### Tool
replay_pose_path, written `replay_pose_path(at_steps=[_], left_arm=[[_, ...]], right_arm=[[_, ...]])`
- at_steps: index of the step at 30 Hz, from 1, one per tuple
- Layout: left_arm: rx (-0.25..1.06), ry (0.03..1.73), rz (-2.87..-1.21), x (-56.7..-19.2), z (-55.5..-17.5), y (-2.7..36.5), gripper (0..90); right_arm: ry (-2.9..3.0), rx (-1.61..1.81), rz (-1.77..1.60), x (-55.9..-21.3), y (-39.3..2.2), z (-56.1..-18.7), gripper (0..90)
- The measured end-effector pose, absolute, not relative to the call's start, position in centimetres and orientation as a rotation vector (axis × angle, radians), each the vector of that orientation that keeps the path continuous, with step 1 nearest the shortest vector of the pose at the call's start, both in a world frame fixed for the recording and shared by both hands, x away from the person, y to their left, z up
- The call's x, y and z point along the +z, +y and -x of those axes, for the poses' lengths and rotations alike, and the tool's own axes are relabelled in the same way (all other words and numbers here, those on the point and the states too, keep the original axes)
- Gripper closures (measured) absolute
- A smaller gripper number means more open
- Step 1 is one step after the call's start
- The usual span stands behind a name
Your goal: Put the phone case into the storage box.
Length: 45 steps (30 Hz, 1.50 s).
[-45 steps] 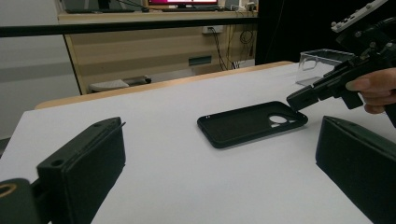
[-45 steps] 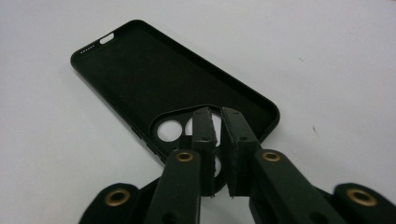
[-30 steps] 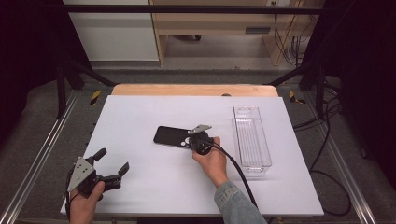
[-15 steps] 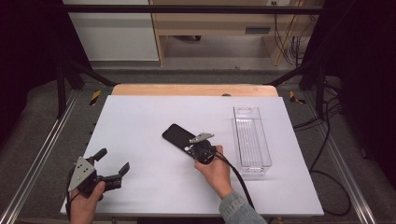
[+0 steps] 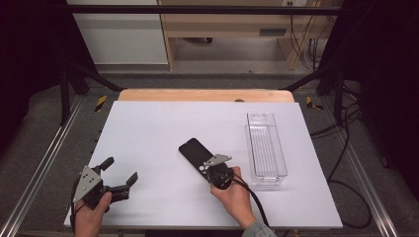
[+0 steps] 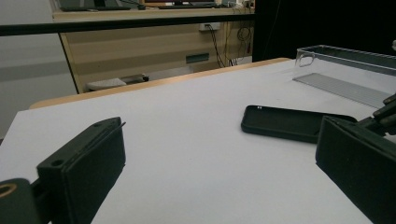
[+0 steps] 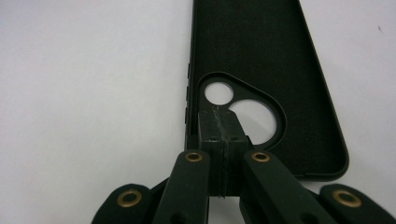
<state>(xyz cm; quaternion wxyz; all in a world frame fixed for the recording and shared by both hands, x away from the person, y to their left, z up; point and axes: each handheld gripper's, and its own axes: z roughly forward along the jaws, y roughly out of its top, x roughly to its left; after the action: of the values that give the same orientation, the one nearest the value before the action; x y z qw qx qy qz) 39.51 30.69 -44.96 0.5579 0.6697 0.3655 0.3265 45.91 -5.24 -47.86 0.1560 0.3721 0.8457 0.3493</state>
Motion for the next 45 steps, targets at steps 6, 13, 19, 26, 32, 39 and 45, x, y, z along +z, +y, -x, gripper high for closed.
replay_pose_path(at_steps=[6,13,19,26,32,39,45], left_arm=[[0.769,0.860,-1.584,-45.0,-39.5,30.6,1.5],[0.770,0.859,-1.589,-45.0,-39.5,30.5,1.5],[0.770,0.858,-1.593,-45.0,-39.5,30.5,1.5],[0.772,0.860,-1.596,-45.0,-39.5,30.5,1.5],[0.778,0.856,-1.607,-45.0,-39.3,30.2,1.5],[0.780,0.860,-1.609,-45.1,-39.0,30.1,1.5],[0.782,0.862,-1.609,-45.0,-39.0,30.2,1.6]], right_arm=[[2.441,1.015,-1.056,-47.9,-6.1,-44.1,90.0],[2.470,1.019,-1.038,-47.8,-6.9,-42.3,90.0],[2.500,1.012,-1.015,-47.7,-7.9,-40.9,90.0],[2.518,1.016,-0.999,-47.7,-8.7,-39.6,90.0],[2.526,1.035,-0.982,-47.8,-9.5,-39.0,90.0],[2.529,1.047,-0.966,-47.8,-9.8,-38.8,90.0],[2.509,1.077,-0.948,-47.9,-10.1,-38.7,88.5]])
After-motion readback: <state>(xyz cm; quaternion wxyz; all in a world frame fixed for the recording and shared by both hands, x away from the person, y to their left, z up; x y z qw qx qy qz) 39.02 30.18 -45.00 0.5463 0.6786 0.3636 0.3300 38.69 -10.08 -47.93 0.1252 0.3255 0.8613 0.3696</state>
